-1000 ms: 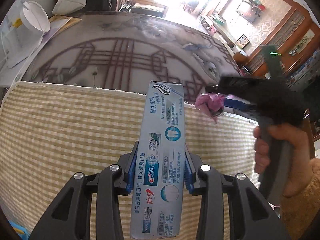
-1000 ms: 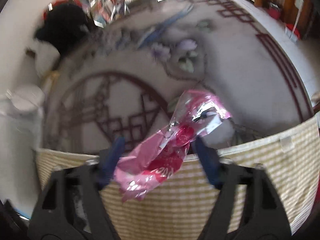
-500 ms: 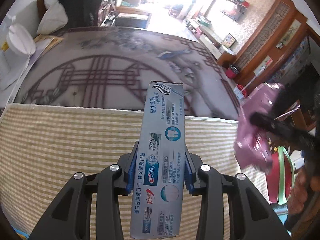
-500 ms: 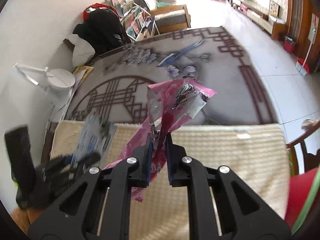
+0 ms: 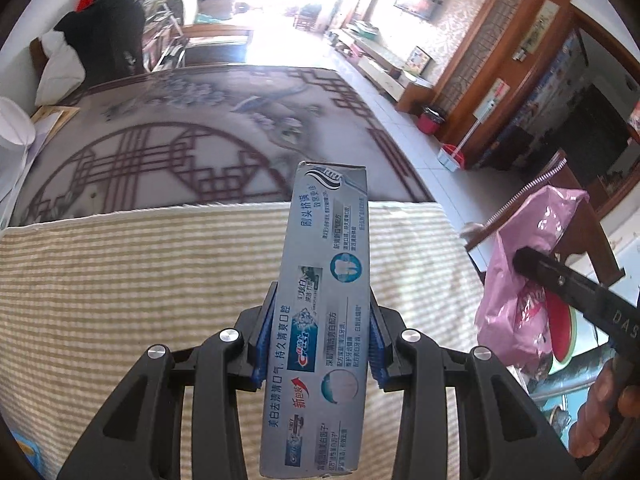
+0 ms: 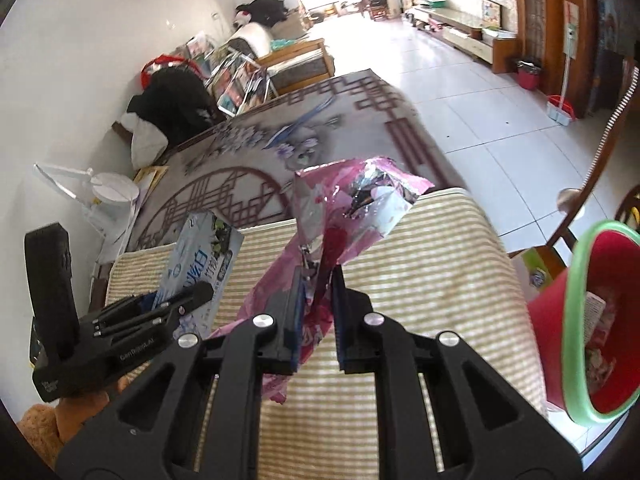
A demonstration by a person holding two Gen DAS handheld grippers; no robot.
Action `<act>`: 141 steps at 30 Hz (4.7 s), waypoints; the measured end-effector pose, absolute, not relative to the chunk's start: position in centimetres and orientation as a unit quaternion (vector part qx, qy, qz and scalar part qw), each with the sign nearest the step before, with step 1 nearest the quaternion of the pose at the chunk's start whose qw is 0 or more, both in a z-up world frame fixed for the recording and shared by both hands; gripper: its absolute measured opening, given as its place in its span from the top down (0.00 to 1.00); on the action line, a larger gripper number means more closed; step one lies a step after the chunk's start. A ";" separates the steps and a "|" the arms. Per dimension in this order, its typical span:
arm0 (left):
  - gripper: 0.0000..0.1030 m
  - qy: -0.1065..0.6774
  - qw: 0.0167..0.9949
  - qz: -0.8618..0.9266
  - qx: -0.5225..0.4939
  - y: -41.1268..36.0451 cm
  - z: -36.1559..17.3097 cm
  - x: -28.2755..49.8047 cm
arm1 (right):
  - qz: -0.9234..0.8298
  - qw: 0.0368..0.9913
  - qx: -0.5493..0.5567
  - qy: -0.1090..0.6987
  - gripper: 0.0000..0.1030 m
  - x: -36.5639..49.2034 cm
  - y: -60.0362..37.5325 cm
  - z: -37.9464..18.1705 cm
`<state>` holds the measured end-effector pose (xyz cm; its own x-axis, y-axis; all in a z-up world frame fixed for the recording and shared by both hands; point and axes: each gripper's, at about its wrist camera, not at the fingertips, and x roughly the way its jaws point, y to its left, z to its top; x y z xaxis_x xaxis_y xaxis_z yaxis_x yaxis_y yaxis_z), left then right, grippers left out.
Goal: Collect trash
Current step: 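Carry the toothpaste box and pink wrapper over the red bucket, then open left tool to drop the toothpaste box while right tool drops pink wrapper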
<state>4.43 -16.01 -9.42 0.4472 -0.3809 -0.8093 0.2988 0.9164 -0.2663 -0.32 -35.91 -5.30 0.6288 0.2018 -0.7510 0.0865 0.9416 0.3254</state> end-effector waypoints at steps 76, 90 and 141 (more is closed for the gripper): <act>0.65 0.467 0.843 -0.263 0.046 -39.7 -6.2 -1.1 | -0.065 0.909 0.186 0.366 0.87 -8.0 -56.9 -3.9; 0.65 0.471 0.838 -0.271 0.055 -40.4 -6.6 -0.9 | -0.083 0.905 0.191 0.371 0.87 -8.2 -57.7 -4.4; 0.40 0.491 0.783 -0.362 0.123 -52.5 -10.0 -1.2 | -0.190 0.864 0.210 0.415 0.86 -12.0 -65.4 -8.7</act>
<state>-1.16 -52.49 -10.05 0.2569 -0.4457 -0.8575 0.6872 0.7081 -0.1622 -11.97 -65.36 -8.73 0.5825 -0.1548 -0.7980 0.5033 0.8396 0.2045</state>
